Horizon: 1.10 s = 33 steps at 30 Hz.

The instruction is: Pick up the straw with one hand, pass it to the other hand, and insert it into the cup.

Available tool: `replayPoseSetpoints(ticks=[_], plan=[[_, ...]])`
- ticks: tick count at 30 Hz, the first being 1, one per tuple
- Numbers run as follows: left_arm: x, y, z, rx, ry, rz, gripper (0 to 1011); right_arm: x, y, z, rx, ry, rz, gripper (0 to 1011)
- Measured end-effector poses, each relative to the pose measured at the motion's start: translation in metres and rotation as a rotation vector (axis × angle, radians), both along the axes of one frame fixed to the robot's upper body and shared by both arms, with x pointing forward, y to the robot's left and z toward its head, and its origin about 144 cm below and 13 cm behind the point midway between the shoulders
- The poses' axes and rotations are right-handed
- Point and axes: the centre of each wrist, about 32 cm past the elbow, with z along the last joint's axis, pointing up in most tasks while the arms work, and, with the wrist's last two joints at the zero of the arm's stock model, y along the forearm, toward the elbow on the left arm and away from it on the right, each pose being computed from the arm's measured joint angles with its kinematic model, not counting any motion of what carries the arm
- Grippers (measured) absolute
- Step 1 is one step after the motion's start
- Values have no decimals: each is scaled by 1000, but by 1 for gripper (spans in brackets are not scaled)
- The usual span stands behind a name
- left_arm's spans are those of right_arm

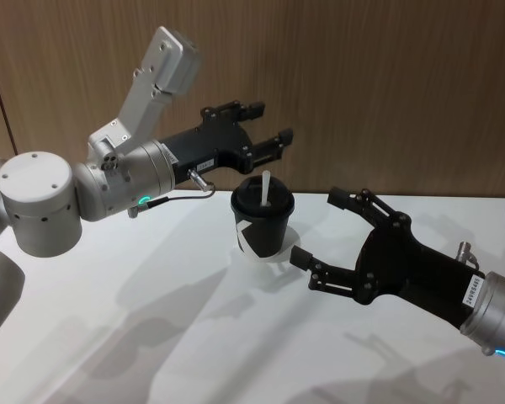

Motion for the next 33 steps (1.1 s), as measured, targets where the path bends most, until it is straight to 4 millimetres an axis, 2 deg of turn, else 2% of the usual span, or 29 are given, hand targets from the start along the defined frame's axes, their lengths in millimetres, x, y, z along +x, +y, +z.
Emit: replayPoseSetpoints(ticks=[4,7,8,13,23,33], plan=[[0,0,0,0,0,0,783,0,0,0,0,0,0,1001],[0,0,0,1,1,0,834,0,0,0,0,0,0,1001],[-1,0,-1,1,0,-1,906,0,0,0,0,0,0,1001],[-5,0,-3,3,-7,0,1002,0,2,2,14,11,-11,1001],[-17,4,-10,2,-30,11,1000,-1,12,14,93,80,-86,1001],[-29,8,-15,-1,-45,17,1000,-2,29,38,225,210,-208,1001]])
